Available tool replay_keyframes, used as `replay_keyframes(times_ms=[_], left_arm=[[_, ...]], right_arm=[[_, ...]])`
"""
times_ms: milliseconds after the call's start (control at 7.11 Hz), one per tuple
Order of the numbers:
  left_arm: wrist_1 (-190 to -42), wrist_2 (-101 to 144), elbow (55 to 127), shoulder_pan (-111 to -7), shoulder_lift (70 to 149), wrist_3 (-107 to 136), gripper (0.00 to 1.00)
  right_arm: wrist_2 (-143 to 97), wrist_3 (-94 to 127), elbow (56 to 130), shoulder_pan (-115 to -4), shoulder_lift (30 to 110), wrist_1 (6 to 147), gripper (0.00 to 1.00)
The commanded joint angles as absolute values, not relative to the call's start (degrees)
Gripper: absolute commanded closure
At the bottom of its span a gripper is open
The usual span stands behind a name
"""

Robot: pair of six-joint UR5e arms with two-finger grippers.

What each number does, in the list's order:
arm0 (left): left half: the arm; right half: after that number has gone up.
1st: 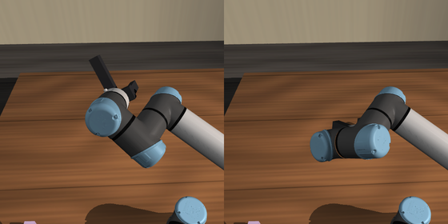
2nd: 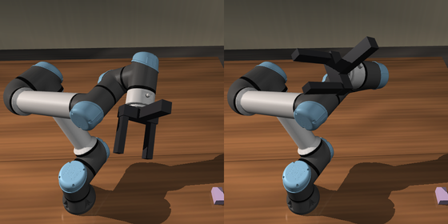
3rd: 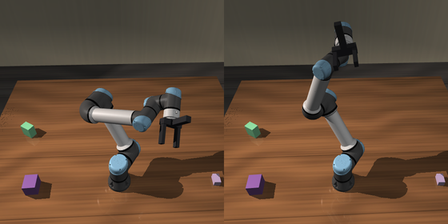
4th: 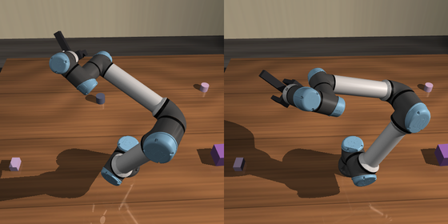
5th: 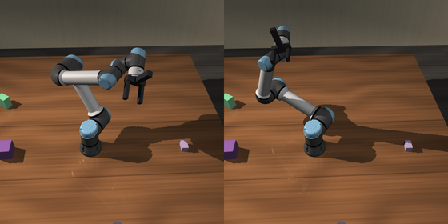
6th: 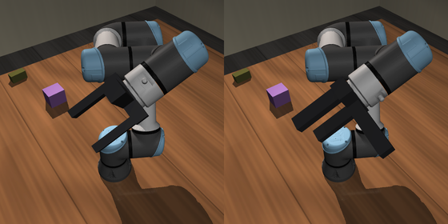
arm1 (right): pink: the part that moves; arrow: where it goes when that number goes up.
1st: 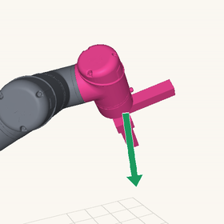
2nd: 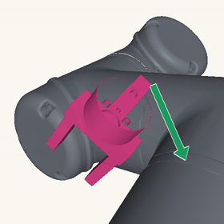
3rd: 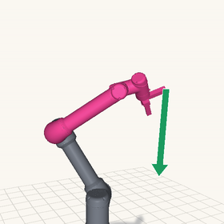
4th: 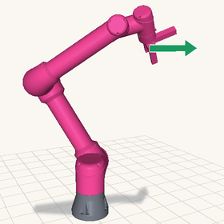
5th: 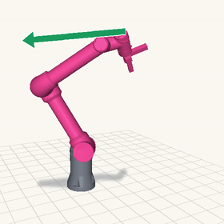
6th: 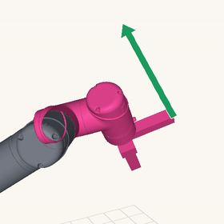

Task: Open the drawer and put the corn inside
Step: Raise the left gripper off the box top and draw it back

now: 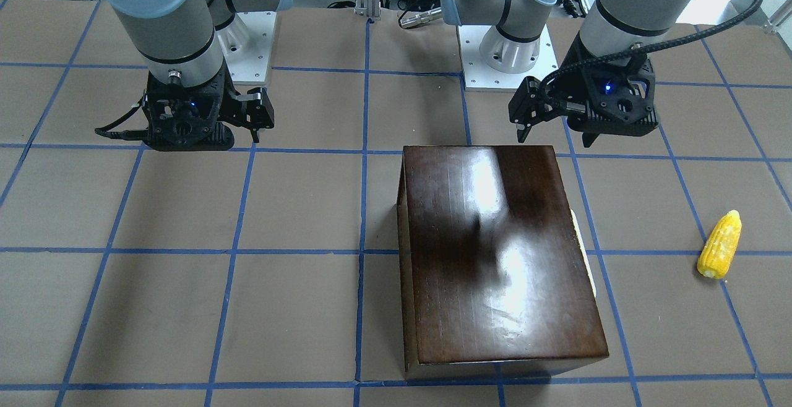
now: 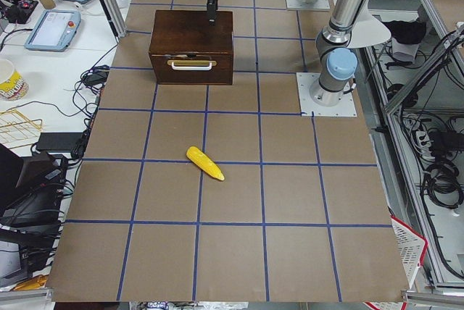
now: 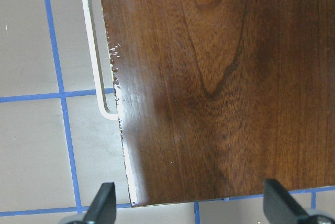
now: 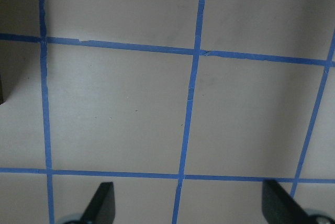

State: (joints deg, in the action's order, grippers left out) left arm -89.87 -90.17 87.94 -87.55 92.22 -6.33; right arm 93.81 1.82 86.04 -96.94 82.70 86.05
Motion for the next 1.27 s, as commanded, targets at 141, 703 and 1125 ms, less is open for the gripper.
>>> replay_keyframes(times_ms=[141, 703, 1125], left_arm=[[-89.56, -90.18, 87.72, -87.45, 92.02, -6.42, 0.00], [-91.75, -90.18, 87.71, -87.27, 91.67, -6.24, 0.00], [-91.85, -90.18, 87.71, -87.36, 91.67, -5.98, 0.00]], right_arm=[[93.78, 1.85, 86.04, -96.94, 82.71, 86.04, 0.00], [93.87, 1.85, 86.04, -96.94, 82.71, 86.04, 0.00], [93.78, 1.85, 86.04, -96.94, 82.71, 86.04, 0.00]])
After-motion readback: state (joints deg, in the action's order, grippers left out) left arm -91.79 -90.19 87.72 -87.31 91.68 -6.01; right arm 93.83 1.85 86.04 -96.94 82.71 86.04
